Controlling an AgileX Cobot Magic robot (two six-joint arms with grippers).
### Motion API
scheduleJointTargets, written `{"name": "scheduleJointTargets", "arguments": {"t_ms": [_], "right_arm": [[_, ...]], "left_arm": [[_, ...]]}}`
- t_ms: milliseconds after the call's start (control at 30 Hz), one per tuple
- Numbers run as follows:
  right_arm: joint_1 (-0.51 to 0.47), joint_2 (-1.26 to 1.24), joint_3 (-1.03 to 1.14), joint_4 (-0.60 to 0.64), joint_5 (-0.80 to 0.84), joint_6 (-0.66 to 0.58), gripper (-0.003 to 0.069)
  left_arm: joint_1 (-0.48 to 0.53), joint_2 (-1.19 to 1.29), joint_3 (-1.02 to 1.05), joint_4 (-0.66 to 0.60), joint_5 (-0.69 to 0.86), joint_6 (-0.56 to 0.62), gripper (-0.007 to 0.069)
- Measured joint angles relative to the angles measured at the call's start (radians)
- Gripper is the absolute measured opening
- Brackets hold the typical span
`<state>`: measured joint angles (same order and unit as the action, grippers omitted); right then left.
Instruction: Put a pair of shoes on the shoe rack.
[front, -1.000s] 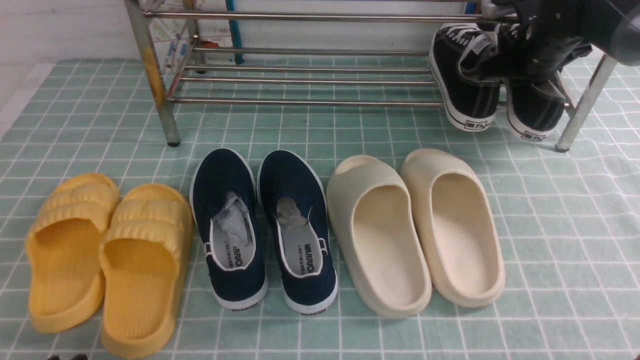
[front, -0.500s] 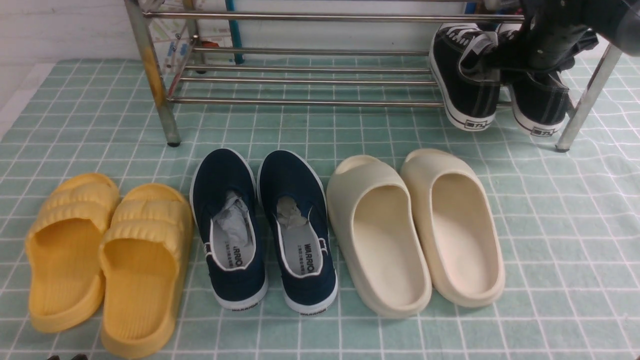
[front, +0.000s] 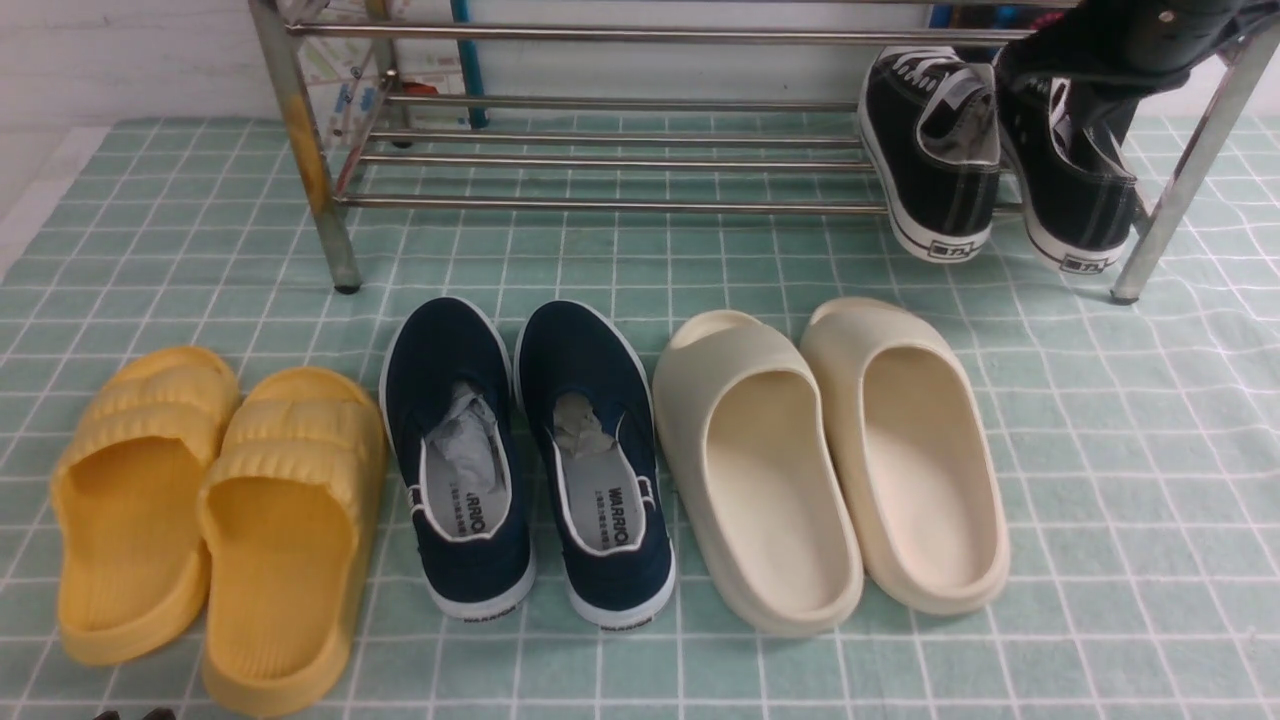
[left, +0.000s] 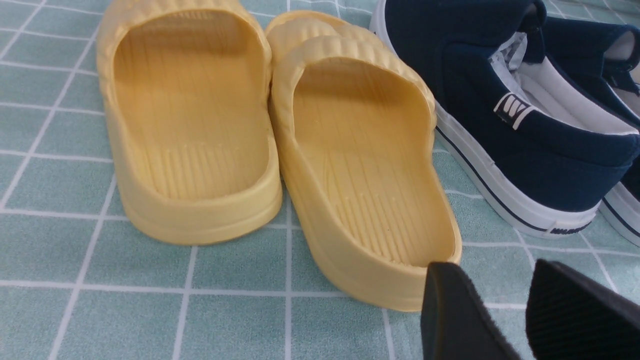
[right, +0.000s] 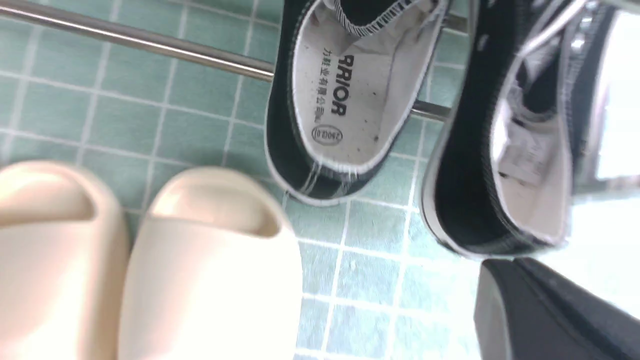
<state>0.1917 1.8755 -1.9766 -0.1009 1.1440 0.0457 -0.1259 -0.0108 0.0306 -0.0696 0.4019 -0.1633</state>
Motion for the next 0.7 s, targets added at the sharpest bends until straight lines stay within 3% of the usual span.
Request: {"name": "scheduleJointTargets", "arguments": {"t_ms": [167, 333, 700], "right_arm": [[-0.001, -0.222, 0.225, -0.001, -0.092, -0.002, -0.0003], [-0.001, -0.589, 0.690, 0.004, -0.387, -0.002, -0.0003], [-0.001, -1.138, 1.598, 0.045, -1.024, -0.002, -0.0003]], "left_arm": [[0.000, 0.000, 0.000, 0.000, 0.000, 0.000, 0.0238], [0.000, 0.000, 0.000, 0.000, 0.000, 0.000, 0.0238], [0.000, 0.000, 0.000, 0.000, 0.000, 0.000, 0.0238]]}}
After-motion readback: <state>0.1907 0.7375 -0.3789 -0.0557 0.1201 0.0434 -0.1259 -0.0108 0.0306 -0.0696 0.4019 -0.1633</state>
